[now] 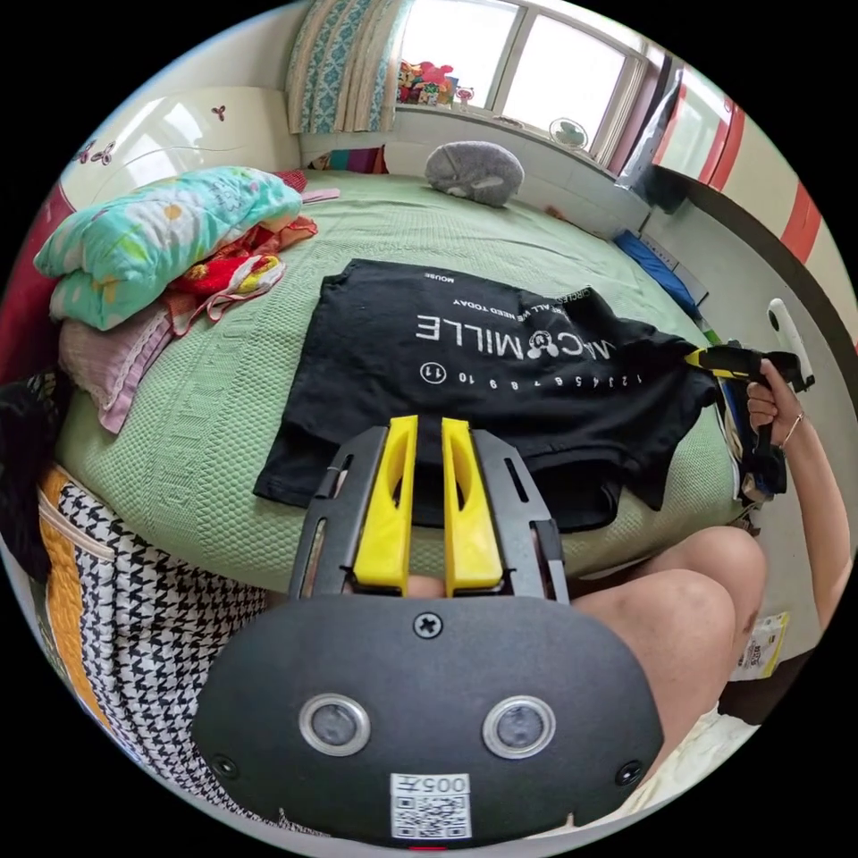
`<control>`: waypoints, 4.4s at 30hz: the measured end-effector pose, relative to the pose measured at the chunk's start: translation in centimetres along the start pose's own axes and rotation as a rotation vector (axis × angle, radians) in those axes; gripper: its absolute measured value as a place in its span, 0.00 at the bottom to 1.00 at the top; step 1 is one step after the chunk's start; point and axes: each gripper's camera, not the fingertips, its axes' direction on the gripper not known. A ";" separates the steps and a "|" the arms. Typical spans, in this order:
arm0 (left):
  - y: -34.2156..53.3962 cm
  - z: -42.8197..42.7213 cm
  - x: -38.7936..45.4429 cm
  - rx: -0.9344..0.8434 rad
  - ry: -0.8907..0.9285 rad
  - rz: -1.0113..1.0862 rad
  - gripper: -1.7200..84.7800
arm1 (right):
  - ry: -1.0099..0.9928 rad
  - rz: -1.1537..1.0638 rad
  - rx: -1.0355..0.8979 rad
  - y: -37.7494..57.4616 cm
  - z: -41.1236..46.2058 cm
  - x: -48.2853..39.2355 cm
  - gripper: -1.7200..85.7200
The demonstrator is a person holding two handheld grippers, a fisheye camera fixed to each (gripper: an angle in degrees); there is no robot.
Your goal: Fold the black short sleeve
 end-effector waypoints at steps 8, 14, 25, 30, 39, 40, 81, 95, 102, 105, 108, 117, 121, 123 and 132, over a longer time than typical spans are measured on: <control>-0.8 0.7 3.6 -0.031 0.014 0.048 0.10 | -0.054 0.110 0.024 3.3 -1.3 4.9 0.01; -1.4 1.6 5.9 -0.049 0.024 0.084 0.11 | 0.043 0.260 0.052 5.0 -3.3 8.7 0.03; -2.9 4.4 9.2 -0.117 0.011 0.211 0.18 | 0.298 -0.376 0.076 8.1 -0.4 -2.7 0.13; -2.3 4.2 10.6 -0.122 -0.001 0.330 0.20 | 0.500 -0.388 0.023 7.7 5.0 -4.7 0.05; -1.8 4.1 9.9 -0.119 0.053 0.306 0.20 | 0.460 0.105 0.222 4.8 -2.1 2.6 0.02; -1.8 4.1 9.9 -0.119 0.061 0.296 0.20 | 0.469 0.172 0.217 5.0 -2.7 3.8 0.02; 3.8 1.2 12.2 -0.186 -0.011 0.105 0.09 | 0.309 0.122 0.047 37.0 1.7 -0.1 0.02; 1.9 1.4 19.6 -0.131 -0.101 0.589 0.22 | 0.377 -0.524 0.065 34.0 3.3 -8.8 0.15; 0.9 4.3 21.1 -0.203 -0.069 0.641 0.18 | 0.441 -0.627 -0.007 31.3 6.5 -10.8 0.07; 0.7 3.9 20.6 -0.191 -0.030 0.623 0.12 | 0.423 -0.592 -0.004 30.6 6.4 -10.5 0.02; 0.2 3.3 20.2 -0.190 -0.026 0.654 0.06 | 0.342 -0.560 0.006 29.7 5.0 -10.2 0.01; -3.2 1.3 18.7 -0.113 0.054 0.603 0.03 | 0.371 -0.778 -0.048 30.2 5.9 -12.3 0.11; -5.4 -0.5 18.2 -0.069 0.097 0.590 0.02 | 0.416 -0.754 -0.008 29.3 6.4 -12.8 0.04; -6.5 -1.3 17.8 -0.050 0.108 0.576 0.02 | 0.347 -0.721 0.012 28.4 5.0 -12.6 0.02; -19.3 -1.5 15.8 0.007 0.149 0.519 0.03 | 0.369 -0.638 0.143 15.6 -2.9 -13.5 0.01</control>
